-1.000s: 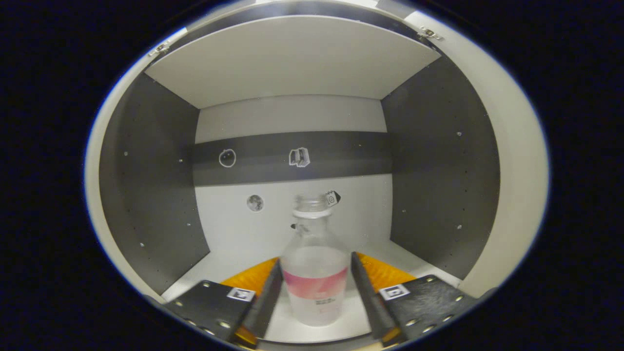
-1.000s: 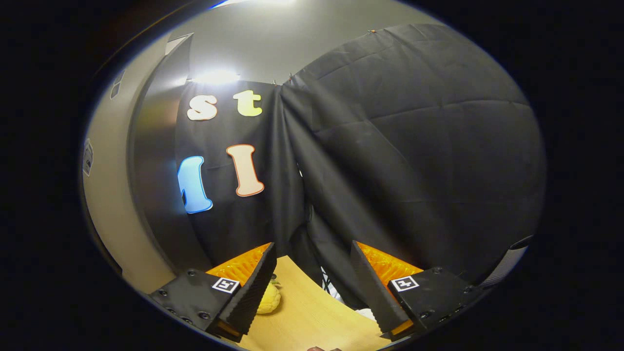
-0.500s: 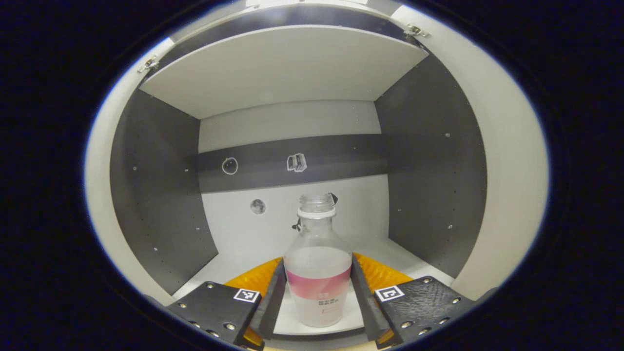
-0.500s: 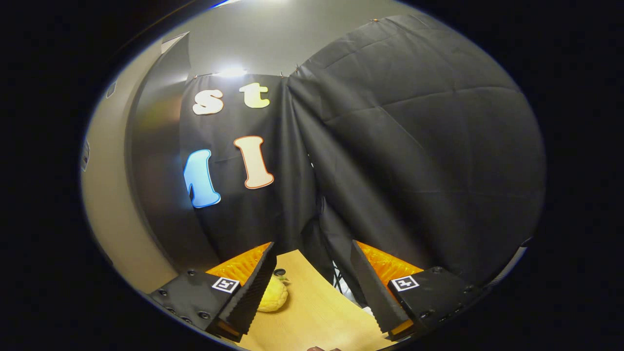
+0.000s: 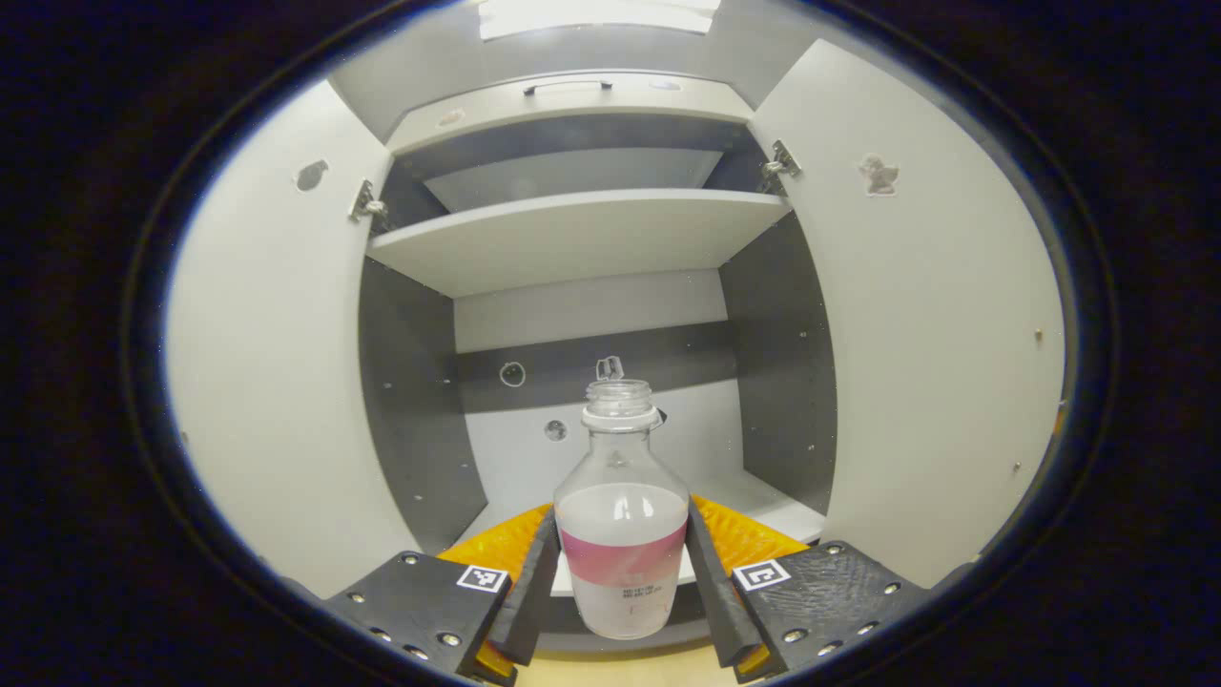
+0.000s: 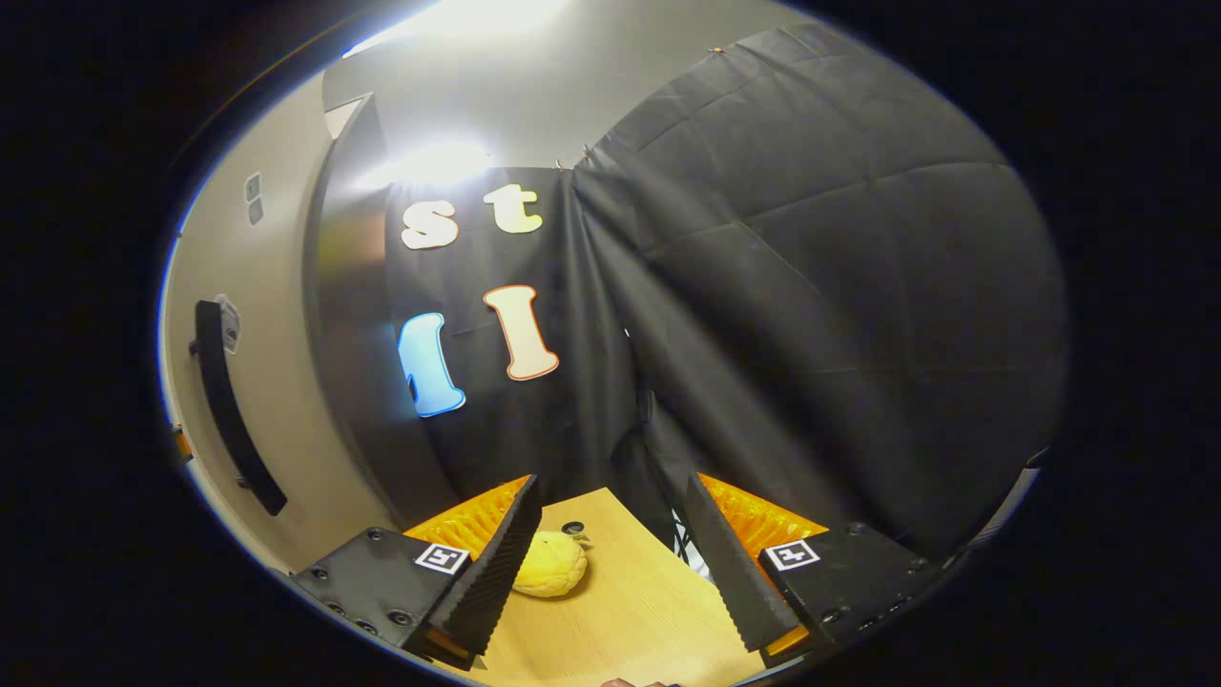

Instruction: Grasp the bottle in the cabinet with the left hand and place it on the coaster, then close the right door with the right hand and the left door with the left hand.

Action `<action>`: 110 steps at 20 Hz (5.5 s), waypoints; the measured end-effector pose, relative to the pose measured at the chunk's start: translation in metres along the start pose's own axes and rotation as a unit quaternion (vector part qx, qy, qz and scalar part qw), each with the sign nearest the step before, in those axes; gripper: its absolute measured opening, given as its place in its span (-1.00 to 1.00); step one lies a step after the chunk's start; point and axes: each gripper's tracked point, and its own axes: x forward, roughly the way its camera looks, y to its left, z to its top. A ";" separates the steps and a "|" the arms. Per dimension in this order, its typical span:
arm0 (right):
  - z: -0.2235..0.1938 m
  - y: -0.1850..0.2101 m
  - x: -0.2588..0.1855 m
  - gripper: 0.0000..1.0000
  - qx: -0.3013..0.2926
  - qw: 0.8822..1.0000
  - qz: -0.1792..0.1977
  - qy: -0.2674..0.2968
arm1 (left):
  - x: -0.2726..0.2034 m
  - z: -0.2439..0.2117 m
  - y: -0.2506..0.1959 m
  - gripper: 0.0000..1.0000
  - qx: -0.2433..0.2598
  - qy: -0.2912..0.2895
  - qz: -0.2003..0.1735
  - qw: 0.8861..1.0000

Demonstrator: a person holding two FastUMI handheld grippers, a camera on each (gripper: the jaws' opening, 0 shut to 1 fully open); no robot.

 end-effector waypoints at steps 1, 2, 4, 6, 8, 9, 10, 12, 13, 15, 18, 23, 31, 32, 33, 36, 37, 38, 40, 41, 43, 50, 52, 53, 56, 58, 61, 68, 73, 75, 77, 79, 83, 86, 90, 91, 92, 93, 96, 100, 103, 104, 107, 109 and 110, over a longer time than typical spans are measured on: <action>0.002 0.001 -0.008 0.94 0.001 1.000 0.004 0.000 | -0.016 -0.001 0.004 0.40 0.003 -0.002 0.003 1.000; 0.006 0.004 -0.015 0.94 0.007 1.000 0.012 -0.004 | -0.029 0.002 0.005 0.58 0.005 -0.006 0.004 1.000; 0.010 0.009 -0.029 0.94 0.015 1.000 0.022 -0.010 | -0.057 -0.002 0.013 0.41 0.010 -0.010 0.008 1.000; 0.009 0.015 -0.039 0.93 0.013 0.999 0.033 -0.009 | -0.083 -0.010 0.017 0.41 0.005 -0.010 0.011 1.000; 0.009 0.020 -0.053 0.94 0.010 0.999 0.044 -0.009 | -0.103 -0.024 0.018 0.41 -0.006 -0.005 0.008 1.000; 0.010 0.022 -0.058 0.94 0.008 0.999 0.049 -0.010 | -0.114 -0.034 0.020 0.41 -0.011 -0.006 0.007 1.000; 0.008 0.024 -0.063 0.93 0.005 0.998 0.054 -0.009 | -0.122 -0.045 0.020 0.41 -0.015 -0.007 0.006 1.000; 0.004 0.028 -0.071 0.93 -0.004 0.998 0.063 -0.003 | -0.138 -0.075 0.022 0.41 -0.026 0.003 0.005 1.000; 0.003 0.031 -0.076 0.93 -0.009 0.998 0.067 -0.001 | -0.145 -0.092 0.021 0.41 -0.036 0.009 0.002 0.999; 0.002 0.036 -0.084 0.93 -0.017 0.997 0.075 0.000 | -0.156 -0.127 0.017 0.41 -0.055 0.019 -0.008 0.998; -0.001 0.043 -0.091 0.93 -0.035 0.996 0.083 0.004 | -0.163 -0.172 0.014 0.41 -0.069 0.029 -0.009 0.997; -0.008 0.054 -0.097 0.84 -0.042 0.994 0.091 0.036 | -0.164 -0.260 0.000 0.41 -0.084 0.049 -0.009 0.995; -0.046 0.057 -0.100 0.94 -0.035 0.991 0.070 0.104 | -0.159 -0.371 -0.018 0.41 -0.117 0.116 0.025 0.986; -0.051 0.056 -0.098 0.84 -0.025 0.991 0.066 0.116 | -0.159 -0.373 -0.024 0.41 -0.114 0.117 0.022 0.986; -0.055 0.056 -0.099 0.84 -0.020 0.990 0.063 0.126 | -0.157 -0.374 -0.026 0.41 -0.112 0.117 0.020 0.987; -0.066 0.054 -0.100 0.94 -0.024 0.988 0.054 0.143 | -0.154 -0.385 -0.035 0.42 -0.106 0.124 0.013 0.987; -0.066 0.048 -0.099 0.94 -0.023 0.988 0.049 0.145 | -0.153 -0.389 -0.038 0.42 -0.104 0.125 0.011 0.987; -0.068 0.043 -0.099 0.94 -0.021 0.988 0.044 0.147 | -0.153 -0.394 -0.042 0.42 -0.100 0.128 0.008 0.987; -0.068 0.038 -0.101 0.94 -0.018 0.988 0.035 0.150 | -0.154 -0.397 -0.051 0.43 -0.086 0.128 0.000 0.988; -0.070 0.036 -0.101 0.94 -0.018 0.988 0.033 0.152 | -0.155 -0.397 -0.054 0.43 -0.077 0.126 -0.006 0.989; -0.072 0.036 -0.102 0.94 -0.022 0.987 0.031 0.156 | -0.163 -0.399 -0.062 0.44 -0.065 0.132 -0.016 0.989; -0.075 0.029 -0.109 0.94 -0.029 0.986 0.028 0.159 | -0.186 -0.373 -0.074 1.00 -0.051 0.130 -0.042 0.989; -0.074 0.025 -0.107 0.94 -0.025 0.987 0.020 0.158 | -0.204 -0.364 -0.069 0.89 -0.053 0.138 -0.039 0.988; -0.073 0.023 -0.105 0.94 -0.020 0.987 0.016 0.157 | -0.214 -0.361 -0.065 0.89 -0.056 0.145 -0.034 0.987; -0.065 0.024 -0.093 0.94 -0.006 0.989 0.014 0.145 | -0.248 -0.367 -0.049 0.90 -0.056 0.184 -0.016 0.981; -0.058 0.029 -0.080 0.94 -0.010 0.991 0.017 0.134 | -0.264 -0.353 -0.024 0.90 -0.063 0.202 0.014 0.977; -0.032 0.035 -0.059 0.94 -0.018 0.995 0.026 0.092 | -0.269 -0.295 0.016 0.89 -0.061 0.177 0.060 0.980; 0.029 0.087 -0.028 0.94 -0.039 0.994 0.100 0.002 | -0.228 -0.116 0.084 1.00 -0.044 0.071 0.132 0.988; 0.051 0.135 -0.007 0.94 -0.050 0.984 0.169 -0.025 | -0.182 -0.055 0.075 1.00 -0.063 0.061 0.100 0.991; 0.049 0.146 0.003 0.84 -0.062 0.979 0.193 -0.019 | -0.170 -0.035 0.072 1.00 -0.058 0.044 0.098 0.993; 0.058 0.154 0.004 0.84 -0.074 0.974 0.212 -0.023 | -0.165 -0.027 0.065 0.89 -0.063 0.039 0.097 0.993; 0.059 0.166 0.001 0.94 -0.084 0.969 0.229 -0.029 | -0.159 -0.025 0.065 0.89 -0.078 0.038 0.104 0.991; 0.063 0.169 -0.005 0.92 -0.107 0.970 0.216 -0.043 | -0.166 -0.017 0.075 0.89 -0.093 0.026 0.136 0.986; 0.052 0.201 -0.016 0.92 -0.108 0.962 0.248 -0.035 | -0.175 -0.017 0.087 0.89 -0.087 0.021 0.148 0.985; 0.042 0.237 -0.028 0.89 -0.085 0.959 0.270 -0.017 | -0.180 -0.030 0.110 0.89 -0.108 0.019 0.163 0.980; 0.041 0.245 -0.030 0.89 -0.088 0.959 0.267 -0.019 | -0.181 -0.036 0.117 1.00 -0.117 0.020 0.167 0.979; 0.038 0.254 -0.032 0.89 -0.089 0.959 0.267 -0.020 | -0.182 -0.041 0.127 1.00 -0.124 0.022 0.172 0.977; 0.036 0.263 -0.034 0.89 -0.090 0.960 0.265 -0.019 | -0.185 -0.046 0.136 1.00 -0.128 0.024 0.177 0.976; 0.027 0.290 -0.042 0.89 -0.081 0.962 0.262 -0.014 | -0.195 -0.066 0.168 1.00 -0.091 0.034 0.198 0.975; 0.005 0.329 -0.051 0.91 -0.071 0.960 0.270 0.012 | -0.205 -0.092 0.194 1.00 -0.071 0.059 0.187 0.978; -0.003 0.321 -0.057 0.92 -0.056 0.967 0.247 0.021 | -0.218 -0.104 0.233 0.89 -0.080 0.066 0.204 0.973; -0.008 0.315 -0.056 0.91 -0.051 0.971 0.234 0.026 | -0.224 -0.108 0.248 0.89 -0.084 0.067 0.213 0.971; -0.023 0.300 -0.056 0.92 -0.042 0.979 0.194 0.047 | -0.229 -0.113 0.297 0.89 -0.097 0.061 0.229 0.967; -0.032 0.300 -0.061 0.92 -0.034 0.981 0.181 0.059 | -0.226 -0.107 0.328 1.00 -0.102 0.048 0.230 0.967; -0.035 0.302 -0.064 0.91 -0.035 0.981 0.178 0.062 | -0.225 -0.104 0.344 1.00 -0.100 0.042 0.228 0.968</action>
